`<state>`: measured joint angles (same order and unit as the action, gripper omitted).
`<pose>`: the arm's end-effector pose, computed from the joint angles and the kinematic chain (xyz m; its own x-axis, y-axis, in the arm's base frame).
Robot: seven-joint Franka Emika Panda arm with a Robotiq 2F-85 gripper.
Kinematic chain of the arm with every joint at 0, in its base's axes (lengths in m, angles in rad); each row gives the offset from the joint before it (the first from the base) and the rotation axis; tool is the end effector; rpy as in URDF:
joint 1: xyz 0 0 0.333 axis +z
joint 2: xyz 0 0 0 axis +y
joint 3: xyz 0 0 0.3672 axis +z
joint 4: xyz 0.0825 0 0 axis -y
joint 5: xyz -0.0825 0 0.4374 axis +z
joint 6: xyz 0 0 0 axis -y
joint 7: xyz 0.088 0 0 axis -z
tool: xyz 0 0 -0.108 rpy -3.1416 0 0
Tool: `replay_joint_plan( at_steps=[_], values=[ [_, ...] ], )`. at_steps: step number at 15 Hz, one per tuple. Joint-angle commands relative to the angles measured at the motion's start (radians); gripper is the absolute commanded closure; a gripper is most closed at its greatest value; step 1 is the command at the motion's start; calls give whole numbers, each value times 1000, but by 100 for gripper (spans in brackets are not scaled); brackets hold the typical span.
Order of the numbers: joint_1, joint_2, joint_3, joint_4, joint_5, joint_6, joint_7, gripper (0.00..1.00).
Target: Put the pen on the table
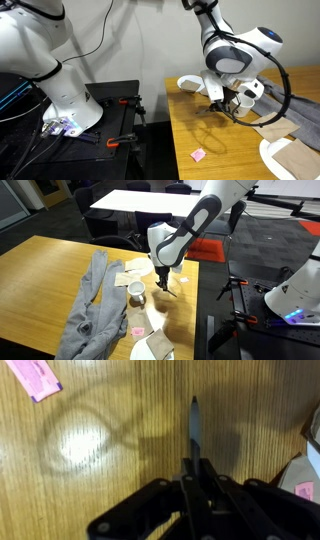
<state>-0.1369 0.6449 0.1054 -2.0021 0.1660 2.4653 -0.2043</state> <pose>0.6344 -0.0195 0.1110 0.9868 0.0323 -0.1584 0.0038 -0.9842 -0.1768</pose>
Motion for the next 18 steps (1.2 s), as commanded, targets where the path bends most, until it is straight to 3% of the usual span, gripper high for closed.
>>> replay_joint_plan(
  at_steps=[1,8,9,10,18],
  values=[
    [9,76,-5,88,15,-83,31,97],
    [15,129,-8,126,15,-142,53,97],
    [23,126,-15,124,7,-143,62,62],
    [26,117,-16,117,6,-137,68,61],
    [61,-43,-47,14,-11,-89,144,2]
  ],
)
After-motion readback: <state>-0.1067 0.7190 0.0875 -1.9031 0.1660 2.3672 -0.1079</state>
